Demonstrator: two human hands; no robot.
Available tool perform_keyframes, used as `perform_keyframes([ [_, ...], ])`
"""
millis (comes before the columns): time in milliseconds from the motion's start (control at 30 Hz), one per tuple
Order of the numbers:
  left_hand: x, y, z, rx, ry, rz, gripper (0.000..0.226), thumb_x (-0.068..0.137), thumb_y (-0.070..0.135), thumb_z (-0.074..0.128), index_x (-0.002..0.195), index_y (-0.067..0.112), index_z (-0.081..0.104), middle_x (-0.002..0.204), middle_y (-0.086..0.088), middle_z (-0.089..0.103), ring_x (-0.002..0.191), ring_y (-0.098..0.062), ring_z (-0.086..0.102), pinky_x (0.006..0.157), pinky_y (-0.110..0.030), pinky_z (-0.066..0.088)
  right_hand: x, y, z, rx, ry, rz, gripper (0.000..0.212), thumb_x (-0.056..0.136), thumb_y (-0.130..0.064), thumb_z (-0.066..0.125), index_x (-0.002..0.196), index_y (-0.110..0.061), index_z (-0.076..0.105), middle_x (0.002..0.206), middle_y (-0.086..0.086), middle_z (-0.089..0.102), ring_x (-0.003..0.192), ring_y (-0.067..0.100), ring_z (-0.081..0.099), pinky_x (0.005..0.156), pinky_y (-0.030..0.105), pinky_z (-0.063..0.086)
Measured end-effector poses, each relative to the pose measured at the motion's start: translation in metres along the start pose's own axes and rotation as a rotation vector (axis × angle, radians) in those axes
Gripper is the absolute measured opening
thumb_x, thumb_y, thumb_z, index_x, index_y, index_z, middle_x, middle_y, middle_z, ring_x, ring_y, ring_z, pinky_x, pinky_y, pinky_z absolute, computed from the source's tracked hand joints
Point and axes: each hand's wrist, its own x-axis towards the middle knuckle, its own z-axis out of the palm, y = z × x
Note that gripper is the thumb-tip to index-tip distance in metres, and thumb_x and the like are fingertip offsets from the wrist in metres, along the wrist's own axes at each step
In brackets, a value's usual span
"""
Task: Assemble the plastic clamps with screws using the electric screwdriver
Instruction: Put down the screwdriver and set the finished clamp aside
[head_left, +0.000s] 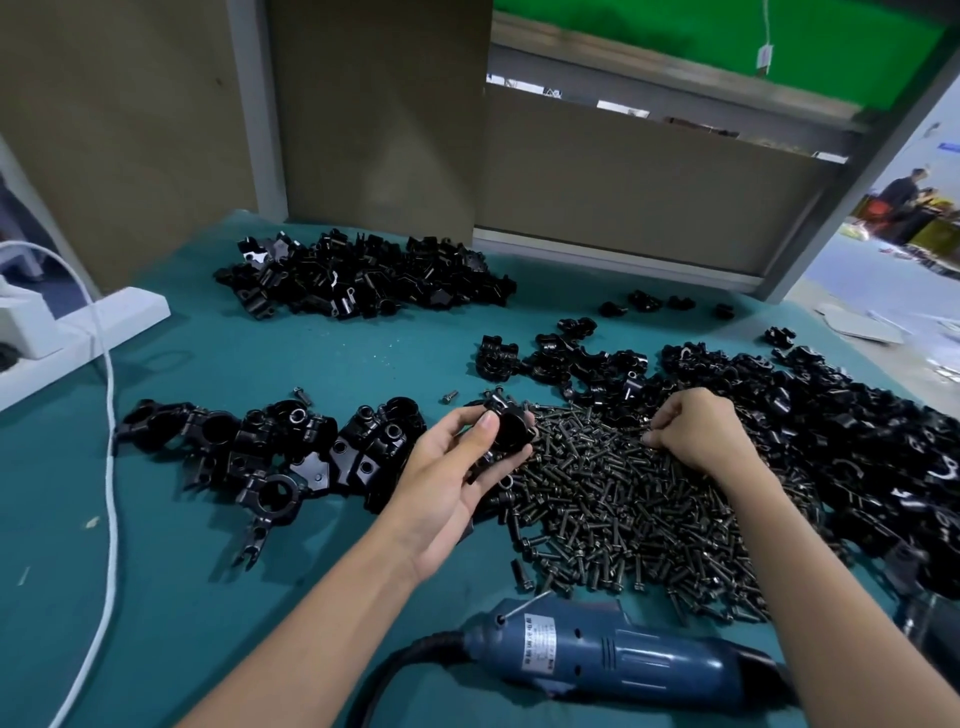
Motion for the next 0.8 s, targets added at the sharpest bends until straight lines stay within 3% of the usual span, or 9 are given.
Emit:
perform_keyframes([
  [133,0.001,0.000,-0.001,0.018,0.010,0.003,0.030,0.081,0.019,0.064,0.103,-0.001,0.059,0.117,-0.019,0.070,0.112,-0.029,0.067,0.091,-0.035,0.057,-0.004,-0.003,0.007,0.080,0.157,-0.083,0.025,0.079,-0.009,0.079,0.070,-0.022,0.060,0.066,-0.002,0.061,0.065,0.009,0.056,0.062,0.023,0.043],
  [333,0.002,0.000,-0.003,0.022,0.027,-0.010,0.032,0.082,0.019,0.064,0.106,-0.002,0.058,0.119,-0.020,0.069,0.109,-0.031,0.068,0.096,-0.041,0.054,-0.002,-0.001,0.007,-0.069,0.022,-0.075,0.016,0.089,-0.008,0.067,0.075,-0.014,0.072,0.067,-0.006,0.063,0.062,0.016,0.060,0.056,0.027,0.048],
  [467,0.003,-0.001,-0.003,0.027,0.026,-0.013,0.032,0.082,0.019,0.064,0.106,-0.002,0.058,0.119,-0.019,0.069,0.108,-0.031,0.069,0.097,-0.041,0.054,0.002,-0.015,0.011,-0.058,0.098,-0.231,0.022,0.093,-0.004,0.058,0.098,-0.015,0.076,0.091,0.006,0.073,0.051,0.009,0.052,0.048,0.019,0.039],
  [500,0.003,-0.001,-0.003,0.026,0.023,-0.013,0.032,0.082,0.019,0.064,0.106,-0.002,0.058,0.118,-0.019,0.069,0.108,-0.031,0.069,0.097,-0.041,0.054,0.002,-0.019,0.013,-0.038,0.083,-0.271,0.025,0.093,-0.001,0.057,0.102,-0.016,0.075,0.097,0.008,0.073,0.053,0.008,0.052,0.051,0.018,0.041],
  [567,0.003,0.000,-0.003,0.026,0.019,-0.011,0.032,0.082,0.019,0.064,0.106,-0.002,0.058,0.117,-0.019,0.070,0.109,-0.031,0.068,0.096,-0.041,0.054,0.005,-0.028,0.015,-0.061,-0.015,-0.322,0.027,0.093,-0.002,0.058,0.108,-0.017,0.074,0.109,0.007,0.072,0.073,0.011,0.059,0.072,0.021,0.050],
  [633,0.003,0.000,-0.003,0.031,0.017,-0.010,0.034,0.083,0.019,0.063,0.108,-0.003,0.058,0.117,-0.019,0.070,0.109,-0.032,0.068,0.096,-0.041,0.054,0.007,-0.034,0.016,-0.153,-0.162,-0.354,0.027,0.094,-0.017,0.062,0.121,-0.020,0.068,0.121,0.004,0.068,0.100,0.017,0.062,0.092,0.027,0.048],
  [733,0.004,0.000,-0.004,0.047,0.018,-0.006,0.037,0.083,0.020,0.063,0.111,-0.004,0.057,0.118,-0.019,0.070,0.109,-0.031,0.068,0.097,-0.041,0.054,0.003,-0.039,0.019,-0.307,-0.365,-0.368,0.059,0.093,-0.057,0.049,0.144,-0.027,0.045,0.146,0.010,0.048,0.135,0.028,0.043,0.111,0.046,0.036],
  [800,0.004,0.000,-0.005,0.051,0.018,-0.004,0.041,0.083,0.021,0.063,0.114,-0.005,0.056,0.118,-0.019,0.070,0.109,-0.032,0.068,0.097,-0.041,0.053,-0.003,-0.038,0.022,-0.346,-0.382,-0.361,0.076,0.086,-0.073,0.040,0.147,-0.028,0.037,0.152,0.011,0.037,0.143,0.030,0.027,0.114,0.051,0.030],
])
